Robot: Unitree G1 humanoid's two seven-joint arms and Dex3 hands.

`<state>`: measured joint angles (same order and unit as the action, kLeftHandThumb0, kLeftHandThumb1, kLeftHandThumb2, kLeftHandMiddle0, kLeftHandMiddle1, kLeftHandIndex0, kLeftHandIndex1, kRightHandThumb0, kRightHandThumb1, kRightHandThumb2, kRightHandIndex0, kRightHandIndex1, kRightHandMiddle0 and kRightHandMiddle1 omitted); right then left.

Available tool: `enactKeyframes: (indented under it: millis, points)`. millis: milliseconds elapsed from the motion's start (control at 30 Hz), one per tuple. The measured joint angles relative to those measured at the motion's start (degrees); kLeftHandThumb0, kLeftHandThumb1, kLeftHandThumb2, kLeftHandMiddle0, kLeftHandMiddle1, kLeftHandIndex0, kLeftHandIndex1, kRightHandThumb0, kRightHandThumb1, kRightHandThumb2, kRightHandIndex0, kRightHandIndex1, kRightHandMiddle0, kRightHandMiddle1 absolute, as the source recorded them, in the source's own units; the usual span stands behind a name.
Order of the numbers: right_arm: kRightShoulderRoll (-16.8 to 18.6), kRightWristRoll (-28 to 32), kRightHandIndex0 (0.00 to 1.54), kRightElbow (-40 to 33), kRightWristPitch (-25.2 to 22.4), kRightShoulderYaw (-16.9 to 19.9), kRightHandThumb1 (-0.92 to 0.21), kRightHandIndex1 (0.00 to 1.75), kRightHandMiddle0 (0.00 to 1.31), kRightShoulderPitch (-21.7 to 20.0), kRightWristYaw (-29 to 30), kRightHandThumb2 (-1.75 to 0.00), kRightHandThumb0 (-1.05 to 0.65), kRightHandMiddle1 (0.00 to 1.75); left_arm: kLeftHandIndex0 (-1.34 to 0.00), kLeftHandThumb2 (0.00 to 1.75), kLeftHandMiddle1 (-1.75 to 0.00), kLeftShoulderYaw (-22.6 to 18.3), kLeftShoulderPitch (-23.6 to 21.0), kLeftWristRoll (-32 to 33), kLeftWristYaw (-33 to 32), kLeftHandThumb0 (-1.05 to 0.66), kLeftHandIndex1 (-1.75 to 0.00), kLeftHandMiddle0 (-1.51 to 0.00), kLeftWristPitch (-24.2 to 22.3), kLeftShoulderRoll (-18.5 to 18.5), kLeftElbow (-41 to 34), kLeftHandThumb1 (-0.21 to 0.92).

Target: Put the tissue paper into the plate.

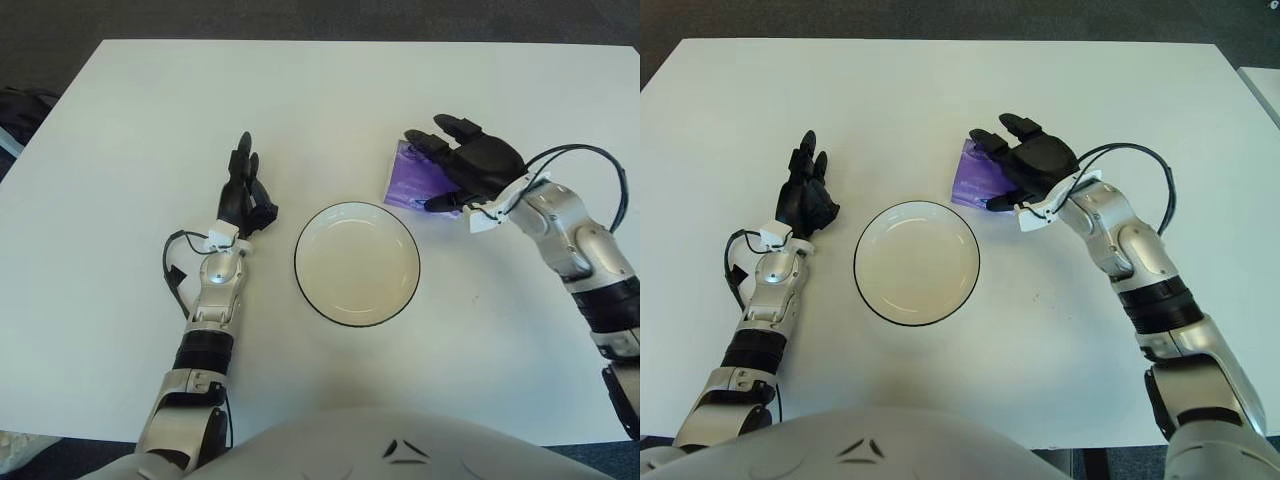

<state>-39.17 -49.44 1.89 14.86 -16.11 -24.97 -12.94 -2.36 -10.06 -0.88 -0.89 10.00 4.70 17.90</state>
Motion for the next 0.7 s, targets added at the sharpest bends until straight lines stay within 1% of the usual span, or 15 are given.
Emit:
enactKeyframes:
  millis: [400, 700]
  points:
    - [0.5, -1.7, 0.0, 3.7, 0.9, -2.0, -0.92, 0.0, 0.0, -1.1, 2.4, -0.57, -1.05, 0.0, 0.0, 1.1, 0.0, 0.0, 0.0, 0.0, 0.0, -0.91, -0.15, -0.18, 0.1, 0.2, 0.1, 0.92]
    - [0.7, -1.8, 0.0, 5.4, 1.2, -3.6, -0.92, 0.0, 0.0, -1.7, 3.7, -0.57, -1.05, 0.0, 0.0, 1.1, -0.01, -0.1, 0.1, 0.0, 0.0, -0.91, -0.17, -0.19, 0.0, 0.2, 0.0, 0.92]
